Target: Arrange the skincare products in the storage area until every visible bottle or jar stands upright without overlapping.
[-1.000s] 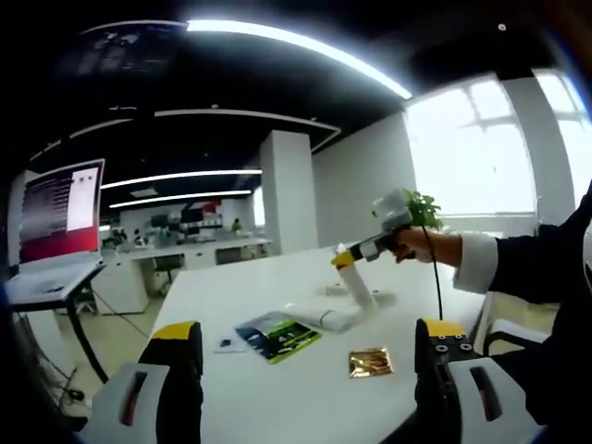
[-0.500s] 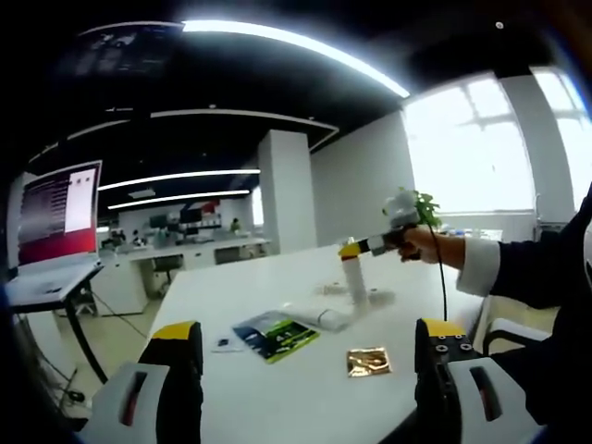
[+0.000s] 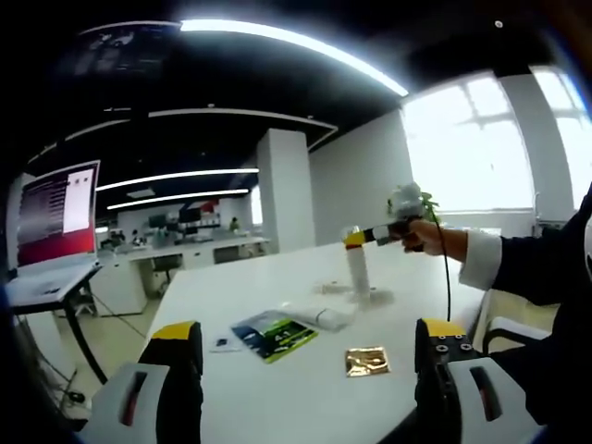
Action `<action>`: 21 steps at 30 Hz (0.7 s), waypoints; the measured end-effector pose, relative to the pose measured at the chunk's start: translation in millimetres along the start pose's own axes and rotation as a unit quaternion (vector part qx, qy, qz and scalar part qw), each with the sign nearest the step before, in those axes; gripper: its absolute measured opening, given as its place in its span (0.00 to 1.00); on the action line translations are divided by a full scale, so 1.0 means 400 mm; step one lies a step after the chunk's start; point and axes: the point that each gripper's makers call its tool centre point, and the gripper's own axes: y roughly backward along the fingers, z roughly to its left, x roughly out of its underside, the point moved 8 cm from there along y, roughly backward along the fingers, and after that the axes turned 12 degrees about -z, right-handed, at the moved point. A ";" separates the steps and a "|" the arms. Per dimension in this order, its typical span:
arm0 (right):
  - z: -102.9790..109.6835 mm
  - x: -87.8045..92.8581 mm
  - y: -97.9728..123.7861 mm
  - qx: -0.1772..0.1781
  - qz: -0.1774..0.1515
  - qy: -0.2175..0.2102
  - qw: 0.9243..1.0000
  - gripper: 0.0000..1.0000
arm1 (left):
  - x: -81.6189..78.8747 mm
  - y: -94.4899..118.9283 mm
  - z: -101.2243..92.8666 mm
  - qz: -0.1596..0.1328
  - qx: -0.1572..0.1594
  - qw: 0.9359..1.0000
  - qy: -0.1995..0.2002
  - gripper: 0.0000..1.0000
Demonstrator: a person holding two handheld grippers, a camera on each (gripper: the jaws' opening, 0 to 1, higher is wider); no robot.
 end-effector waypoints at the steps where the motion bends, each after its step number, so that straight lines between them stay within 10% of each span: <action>1: -0.006 -0.005 0.004 0.003 -0.005 -0.001 1.000 0.24 | -0.001 0.001 0.002 -0.001 -0.001 1.000 0.001 0.97; 21: -0.152 -0.021 0.129 0.088 -0.021 0.013 0.996 0.24 | 0.025 -0.028 -0.002 0.015 0.004 1.000 0.006 0.97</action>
